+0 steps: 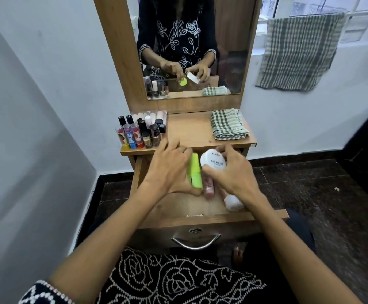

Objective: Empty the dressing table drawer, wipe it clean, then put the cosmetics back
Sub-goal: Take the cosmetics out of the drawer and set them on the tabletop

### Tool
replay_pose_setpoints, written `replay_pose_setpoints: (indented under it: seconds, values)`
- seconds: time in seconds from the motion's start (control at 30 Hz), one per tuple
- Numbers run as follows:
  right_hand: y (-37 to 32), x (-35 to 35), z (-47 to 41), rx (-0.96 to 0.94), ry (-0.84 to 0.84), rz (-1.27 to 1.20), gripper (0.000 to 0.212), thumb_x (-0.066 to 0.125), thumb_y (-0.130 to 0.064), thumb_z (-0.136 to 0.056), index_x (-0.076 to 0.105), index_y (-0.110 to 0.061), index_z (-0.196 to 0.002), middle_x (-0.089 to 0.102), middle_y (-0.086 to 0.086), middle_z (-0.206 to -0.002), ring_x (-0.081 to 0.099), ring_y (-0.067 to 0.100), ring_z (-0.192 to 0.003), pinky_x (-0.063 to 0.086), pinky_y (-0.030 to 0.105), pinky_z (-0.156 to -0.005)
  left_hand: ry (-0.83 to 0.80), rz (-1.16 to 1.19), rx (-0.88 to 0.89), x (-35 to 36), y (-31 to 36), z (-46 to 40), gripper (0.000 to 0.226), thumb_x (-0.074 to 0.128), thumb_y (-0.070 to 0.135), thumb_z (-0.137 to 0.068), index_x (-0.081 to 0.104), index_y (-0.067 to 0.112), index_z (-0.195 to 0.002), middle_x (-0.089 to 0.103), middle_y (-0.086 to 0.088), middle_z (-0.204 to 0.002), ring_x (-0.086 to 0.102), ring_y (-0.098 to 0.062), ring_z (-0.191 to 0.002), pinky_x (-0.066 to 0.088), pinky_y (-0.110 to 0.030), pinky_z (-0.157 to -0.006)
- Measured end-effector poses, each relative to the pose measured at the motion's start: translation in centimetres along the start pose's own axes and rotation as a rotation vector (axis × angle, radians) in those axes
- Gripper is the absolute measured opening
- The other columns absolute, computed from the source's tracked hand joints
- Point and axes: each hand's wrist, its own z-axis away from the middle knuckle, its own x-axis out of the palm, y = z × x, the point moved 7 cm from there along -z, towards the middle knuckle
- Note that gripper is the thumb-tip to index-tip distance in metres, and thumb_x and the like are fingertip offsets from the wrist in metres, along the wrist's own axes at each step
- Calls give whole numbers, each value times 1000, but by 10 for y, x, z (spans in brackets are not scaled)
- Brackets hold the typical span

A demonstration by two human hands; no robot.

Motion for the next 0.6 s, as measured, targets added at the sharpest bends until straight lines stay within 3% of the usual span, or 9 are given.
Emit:
replay_pose_setpoints:
  seconds: [0.17, 0.23, 0.33, 0.4, 0.5, 0.6]
  values:
    - [-16, -27, -49, -7, 16, -25, 51, 71, -44, -68, 53, -23, -111, 63, 2, -103, 56, 23, -92, 40, 29, -75, 124, 20, -101, -36, -44, -33, 104, 25, 97, -47, 53, 9, -95, 60, -6, -91, 47, -21, -82, 31, -37, -80]
    - [-25, -33, -68, -38, -2, -30, 49, 71, -40, -69, 54, -23, -112, 62, 2, -102, 56, 22, -93, 40, 28, -75, 164, 111, -162, -43, -63, -50, 95, 46, 92, -47, 46, 8, -93, 54, -5, -83, 50, -22, -76, 36, -36, -73]
    - [-40, -32, -92, -97, -56, -13, 52, 72, -38, -72, 54, -20, -117, 63, 5, -111, 56, 22, -99, 44, 30, -81, 180, 367, -207, -43, -81, -74, 90, 75, 68, -48, 38, 6, -102, 46, -3, -82, 52, -27, -75, 41, -35, -63]
    - [-47, -24, -108, -125, -97, 22, 53, 73, -38, -72, 55, -17, -118, 63, 8, -115, 57, 25, -104, 45, 32, -84, 137, 472, -194, -37, -87, -93, 96, 83, 52, -48, 35, 4, -116, 49, -7, -96, 54, -32, -89, 43, -36, -71]
    - [-51, -4, -129, -134, -182, 89, 51, 73, -35, -71, 57, -17, -116, 64, 9, -114, 58, 26, -103, 44, 31, -81, 82, 546, -222, -26, -95, -116, 113, 89, 36, -47, 25, 6, -134, 45, -13, -122, 49, -36, -111, 45, -49, -91]
    - [-50, 19, -148, -134, -264, 195, 53, 72, -37, -68, 57, -20, -116, 63, 8, -117, 55, 27, -108, 47, 34, -86, 22, 550, -302, -10, -98, -130, 115, 91, 28, -47, 21, 7, -134, 39, -13, -124, 47, -39, -113, 44, -53, -92]
